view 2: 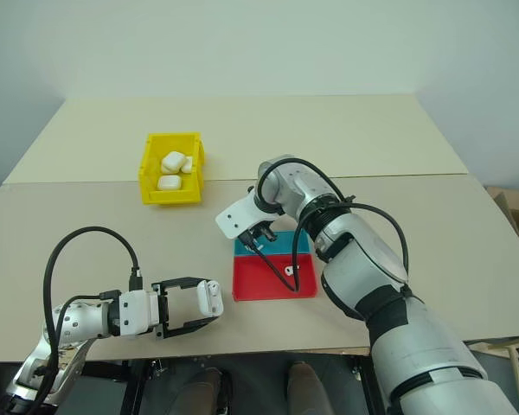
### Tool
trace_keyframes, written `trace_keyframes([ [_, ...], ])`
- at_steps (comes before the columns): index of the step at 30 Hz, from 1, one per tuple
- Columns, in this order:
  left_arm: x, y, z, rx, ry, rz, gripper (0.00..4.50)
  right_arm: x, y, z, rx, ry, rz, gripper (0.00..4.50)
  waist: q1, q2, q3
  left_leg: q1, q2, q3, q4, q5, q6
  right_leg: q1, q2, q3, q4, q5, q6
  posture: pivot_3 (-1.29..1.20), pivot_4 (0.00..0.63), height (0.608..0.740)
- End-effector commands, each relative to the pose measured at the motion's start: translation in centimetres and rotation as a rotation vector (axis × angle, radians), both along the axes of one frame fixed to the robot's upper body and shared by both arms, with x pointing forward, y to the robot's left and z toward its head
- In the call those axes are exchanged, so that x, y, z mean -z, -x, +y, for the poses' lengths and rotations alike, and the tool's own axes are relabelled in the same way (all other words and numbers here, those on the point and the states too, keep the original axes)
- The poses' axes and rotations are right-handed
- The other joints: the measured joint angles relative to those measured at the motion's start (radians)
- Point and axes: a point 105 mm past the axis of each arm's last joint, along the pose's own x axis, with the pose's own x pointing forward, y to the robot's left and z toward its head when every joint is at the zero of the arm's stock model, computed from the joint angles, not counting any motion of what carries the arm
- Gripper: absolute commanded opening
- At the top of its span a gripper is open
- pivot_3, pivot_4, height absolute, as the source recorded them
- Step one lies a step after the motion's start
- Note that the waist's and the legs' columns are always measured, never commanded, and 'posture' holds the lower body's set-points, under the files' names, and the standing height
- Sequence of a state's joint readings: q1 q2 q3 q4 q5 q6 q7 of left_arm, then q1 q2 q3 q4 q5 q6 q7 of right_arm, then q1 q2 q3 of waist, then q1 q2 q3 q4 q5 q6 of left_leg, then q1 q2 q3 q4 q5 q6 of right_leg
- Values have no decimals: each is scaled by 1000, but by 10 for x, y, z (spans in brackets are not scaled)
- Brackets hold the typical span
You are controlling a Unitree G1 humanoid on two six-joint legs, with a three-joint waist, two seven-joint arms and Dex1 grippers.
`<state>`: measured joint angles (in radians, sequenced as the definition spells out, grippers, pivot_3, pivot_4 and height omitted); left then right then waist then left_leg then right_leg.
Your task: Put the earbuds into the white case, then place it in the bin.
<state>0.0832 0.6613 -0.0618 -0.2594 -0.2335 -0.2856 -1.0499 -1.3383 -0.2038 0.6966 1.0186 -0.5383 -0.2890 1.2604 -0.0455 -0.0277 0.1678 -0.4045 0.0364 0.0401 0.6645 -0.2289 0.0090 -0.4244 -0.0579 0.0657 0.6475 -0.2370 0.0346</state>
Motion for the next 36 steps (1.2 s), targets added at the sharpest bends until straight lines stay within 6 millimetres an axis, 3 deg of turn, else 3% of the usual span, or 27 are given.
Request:
trace_keyframes([
  [1,-9,1,-3,24,9,-52,2724,-6,0,-1,3,-34,-7,630,0,0,0,0,0,0,0,0,0,0,0,0,0,0,0,0,150,740],
  [3,-15,-2,-5,25,31,-69,2724,-23,0,2,21,-119,-9,630,1,0,0,0,0,0,0,0,0,0,0,0,0,0,0,0,150,740],
  [6,-33,-7,-11,26,92,-94,2724,-66,0,-3,105,-323,-16,630,7,0,0,-2,0,-1,0,0,0,-1,0,0,0,0,0,0,150,740],
  [8,-43,-10,-15,40,136,-103,2724,-104,7,-17,190,-526,-1,630,11,0,0,-3,0,-2,0,0,0,-1,-1,0,0,0,0,0,150,740],
  [12,-58,-15,-25,85,185,-110,2724,-160,37,-52,324,-894,56,630,28,0,0,-6,-1,-7,0,0,0,-1,-1,-2,-1,0,1,0,150,740],
  [14,-66,-20,-30,105,208,-115,2724,-179,55,-67,374,-1057,94,630,33,0,0,-6,-1,-7,-1,0,0,-1,-1,-4,-3,0,1,0,150,740],
  [16,-73,-24,-33,114,224,-118,2724,-188,69,-74,417,-1165,141,630,33,0,0,-6,-1,-7,0,0,0,-1,-1,-4,-3,0,1,0,150,740],
  [20,-96,-36,-51,150,297,-118,2724,-207,116,-95,399,-1525,320,630,31,0,0,-4,-2,-6,0,0,0,1,0,-3,-2,0,1,0,150,740],
  [23,-107,-36,-60,206,348,-116,2724,-202,147,-100,302,-1683,426,630,26,0,0,-4,-2,-6,0,0,0,1,1,-2,-1,0,1,0,150,740],
  [27,-116,-33,-66,255,376,-106,2724,-189,170,-99,246,-1751,498,630,25,0,0,-4,-2,-7,0,0,0,1,2,-3,-2,0,1,0,150,740],
  [36,-120,-29,-72,321,380,-91,2724,-155,192,-83,249,-1666,634,630,25,0,-1,-3,-3,-7,0,1,-1,2,1,-2,-2,0,2,0,150,740],
])
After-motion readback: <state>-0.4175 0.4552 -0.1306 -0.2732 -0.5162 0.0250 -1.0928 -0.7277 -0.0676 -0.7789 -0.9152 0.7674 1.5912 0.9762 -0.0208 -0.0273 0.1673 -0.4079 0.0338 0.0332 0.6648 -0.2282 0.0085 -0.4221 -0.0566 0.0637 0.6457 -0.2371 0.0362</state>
